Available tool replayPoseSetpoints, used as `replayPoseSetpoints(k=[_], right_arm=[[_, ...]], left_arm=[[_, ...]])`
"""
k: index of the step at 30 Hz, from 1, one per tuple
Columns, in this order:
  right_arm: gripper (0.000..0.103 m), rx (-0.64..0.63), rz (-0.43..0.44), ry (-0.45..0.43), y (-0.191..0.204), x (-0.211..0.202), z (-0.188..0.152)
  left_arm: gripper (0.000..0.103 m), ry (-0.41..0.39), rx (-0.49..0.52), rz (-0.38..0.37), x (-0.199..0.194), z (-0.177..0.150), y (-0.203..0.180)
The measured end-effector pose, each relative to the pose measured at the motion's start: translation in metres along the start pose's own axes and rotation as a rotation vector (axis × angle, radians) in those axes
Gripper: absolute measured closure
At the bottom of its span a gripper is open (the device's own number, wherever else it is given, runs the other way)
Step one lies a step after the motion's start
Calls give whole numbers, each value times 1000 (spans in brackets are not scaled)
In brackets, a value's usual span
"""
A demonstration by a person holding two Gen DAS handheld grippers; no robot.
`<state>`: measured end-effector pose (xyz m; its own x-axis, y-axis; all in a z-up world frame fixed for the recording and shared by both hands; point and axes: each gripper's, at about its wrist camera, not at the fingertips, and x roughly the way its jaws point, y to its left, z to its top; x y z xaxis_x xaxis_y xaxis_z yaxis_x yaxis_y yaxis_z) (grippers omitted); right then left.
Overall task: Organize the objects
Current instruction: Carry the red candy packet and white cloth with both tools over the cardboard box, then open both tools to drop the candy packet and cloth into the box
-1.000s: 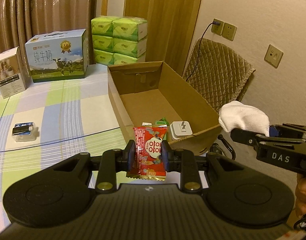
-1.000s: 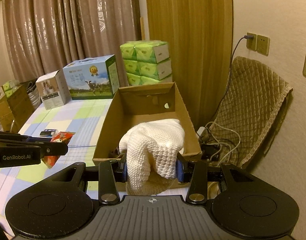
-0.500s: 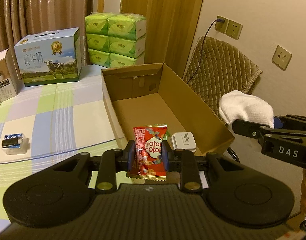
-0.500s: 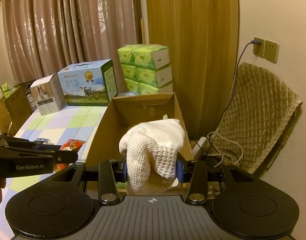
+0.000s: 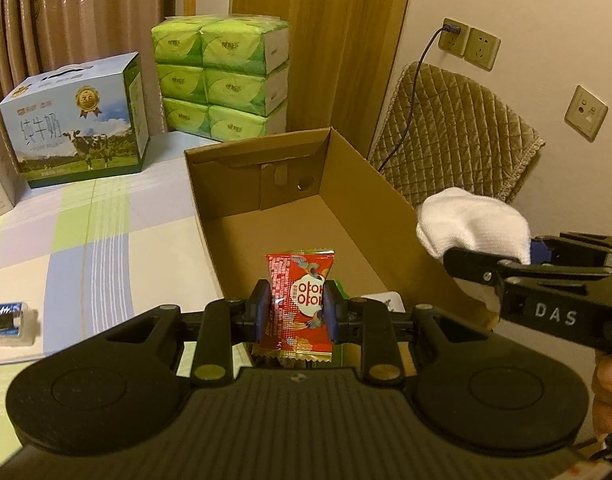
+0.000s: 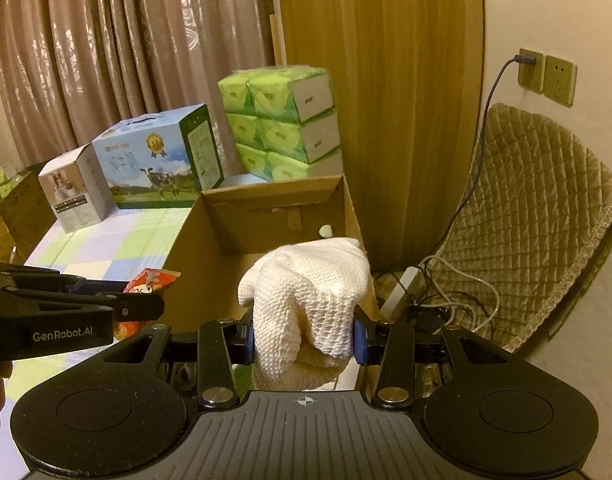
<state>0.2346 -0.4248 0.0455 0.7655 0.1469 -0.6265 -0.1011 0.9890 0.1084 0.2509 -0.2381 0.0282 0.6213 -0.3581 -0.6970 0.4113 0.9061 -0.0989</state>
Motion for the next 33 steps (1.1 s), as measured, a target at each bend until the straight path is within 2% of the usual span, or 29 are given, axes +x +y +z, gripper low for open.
replayPoseSetpoints(k=[8, 11, 13, 27, 28, 31, 33], right_arm=[[63, 11, -9, 8, -6, 15, 6], [63, 18, -8, 12, -8, 16, 6], [63, 19, -8, 12, -10, 15, 5], [63, 40, 21, 22, -3, 22, 7], [61, 48, 24, 13, -3, 24, 8], [36, 92, 54, -14, -5, 32, 12], [34, 117, 61, -30, -7, 32, 14]], left_arm=[[79, 7, 8, 6, 21, 12, 0], [70, -3, 0, 9, 31, 14, 2], [68, 8, -4, 9, 35, 14, 5], [65, -4, -51, 34, 11, 3, 34], [63, -6, -52, 36, 10, 3, 35], [59, -12, -58, 39, 6, 2, 39], [56, -14, -61, 41, 3, 0, 42]])
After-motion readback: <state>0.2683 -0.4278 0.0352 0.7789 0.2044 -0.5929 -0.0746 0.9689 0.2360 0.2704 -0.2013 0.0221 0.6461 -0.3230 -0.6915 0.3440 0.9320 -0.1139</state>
